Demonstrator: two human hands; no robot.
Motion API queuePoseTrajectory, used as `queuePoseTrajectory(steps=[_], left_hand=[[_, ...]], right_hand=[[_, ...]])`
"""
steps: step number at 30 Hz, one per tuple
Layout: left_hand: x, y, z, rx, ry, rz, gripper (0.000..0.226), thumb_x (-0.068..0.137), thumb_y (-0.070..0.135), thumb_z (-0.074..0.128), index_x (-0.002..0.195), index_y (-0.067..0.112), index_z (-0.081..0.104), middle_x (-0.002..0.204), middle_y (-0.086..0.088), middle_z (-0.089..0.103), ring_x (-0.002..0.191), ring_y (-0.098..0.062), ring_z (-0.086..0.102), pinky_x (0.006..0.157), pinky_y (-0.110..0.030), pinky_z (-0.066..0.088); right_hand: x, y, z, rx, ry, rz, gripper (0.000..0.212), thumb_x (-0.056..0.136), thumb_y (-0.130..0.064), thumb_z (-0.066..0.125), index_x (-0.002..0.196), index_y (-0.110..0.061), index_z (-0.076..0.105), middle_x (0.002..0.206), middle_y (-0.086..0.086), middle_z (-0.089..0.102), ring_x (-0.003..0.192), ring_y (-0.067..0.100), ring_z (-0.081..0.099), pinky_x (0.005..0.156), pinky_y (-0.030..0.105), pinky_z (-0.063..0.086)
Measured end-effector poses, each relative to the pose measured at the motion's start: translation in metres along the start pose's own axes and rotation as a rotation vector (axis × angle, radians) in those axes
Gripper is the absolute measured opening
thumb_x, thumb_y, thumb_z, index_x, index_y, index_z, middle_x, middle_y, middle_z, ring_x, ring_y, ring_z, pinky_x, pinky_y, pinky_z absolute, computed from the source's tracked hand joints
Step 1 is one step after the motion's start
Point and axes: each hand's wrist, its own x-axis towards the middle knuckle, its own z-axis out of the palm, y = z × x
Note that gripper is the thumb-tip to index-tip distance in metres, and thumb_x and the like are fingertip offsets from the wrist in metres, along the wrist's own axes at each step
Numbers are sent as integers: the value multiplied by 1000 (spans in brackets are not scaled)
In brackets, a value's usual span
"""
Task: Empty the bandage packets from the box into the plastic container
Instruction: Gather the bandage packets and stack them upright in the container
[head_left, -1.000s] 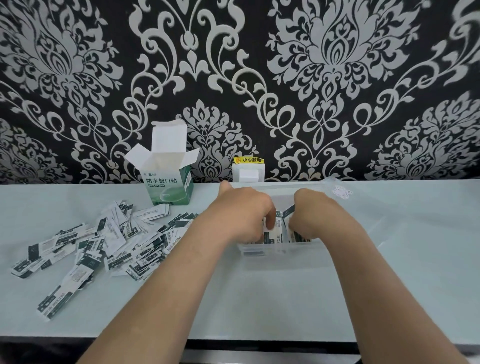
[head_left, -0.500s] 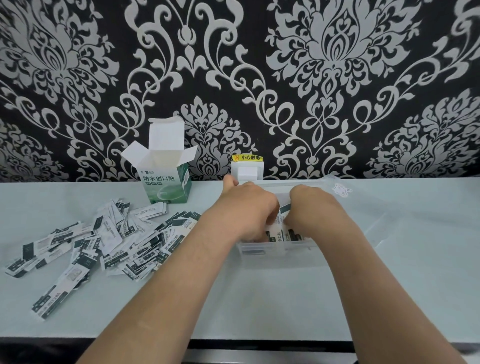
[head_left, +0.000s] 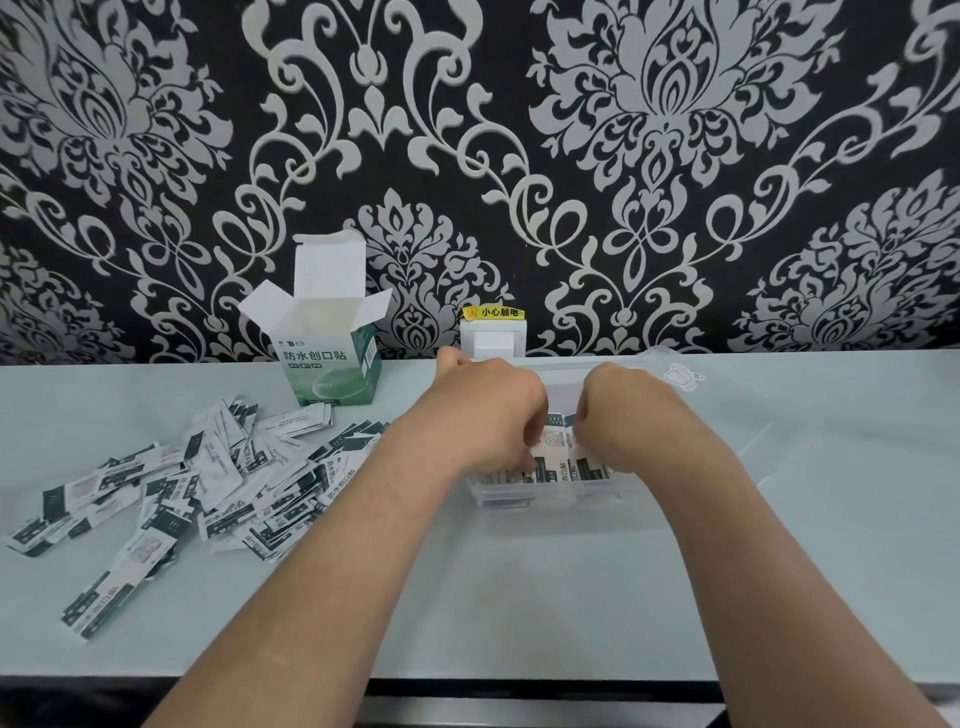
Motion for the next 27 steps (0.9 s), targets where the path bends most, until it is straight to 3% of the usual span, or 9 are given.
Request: queuePoseTrajectory(steps=[4,8,14,18,21,23,25,27], left_hand=[[1,2,0,16,-7,-2,14,77,37,76,84,28,68,82,13,65,90,-13,54,84,-37,22],[0,2,1,20,-6,5,12,78,35,75,85,27,70,83,13,67,91,-14,55,86,-39,23],[-2,1,0,11,15,1,9,79,32,74,85,27,69,81,13,64,90,-13,54,87,-38,24],[-9,-1,-10,-64,148,-19,5,86,31,66,86,29,70,81,13,62,93,-13,50,85,-34,20],[-26,-14,-27,-322,293,-73,8,87,29,63,85,29,71,80,17,64,87,-5,56,85,-28,37],[-41,-28,-35,-458,374,-137,7,86,26,65,84,28,71,77,19,64,78,1,57,72,-20,44],[-61,-51,-37,-432,381,-224,7,87,27,65,84,30,71,76,22,61,71,4,55,61,-16,40],[-81,-77,-32,-360,314,-317,7,87,27,65,87,31,71,80,21,63,69,2,55,59,-17,38]], right_hand=[[1,-2,3,29,-41,4,16,88,-12,56,104,-13,59,90,4,59,83,24,56,67,29,44],[5,1,6,100,-68,3,14,88,-14,56,100,-11,62,89,5,64,80,24,58,57,25,39],[12,4,9,164,-58,26,14,87,-13,59,98,-13,68,86,5,66,81,25,62,66,28,49],[10,3,0,215,71,2,16,88,-11,56,97,-13,69,88,6,68,80,24,63,74,35,55],[-2,-11,-16,335,257,-104,18,89,-9,55,91,-8,73,77,13,68,62,25,57,61,33,52],[-14,-29,-25,413,379,-217,21,91,-7,52,92,-4,72,80,13,70,55,23,52,57,32,49],[-26,-54,-27,519,399,-309,25,93,-7,49,97,-11,74,88,2,73,63,16,59,62,29,52],[-34,-77,-19,549,357,-401,27,94,-7,49,103,-14,73,98,1,73,85,18,65,79,34,54]])
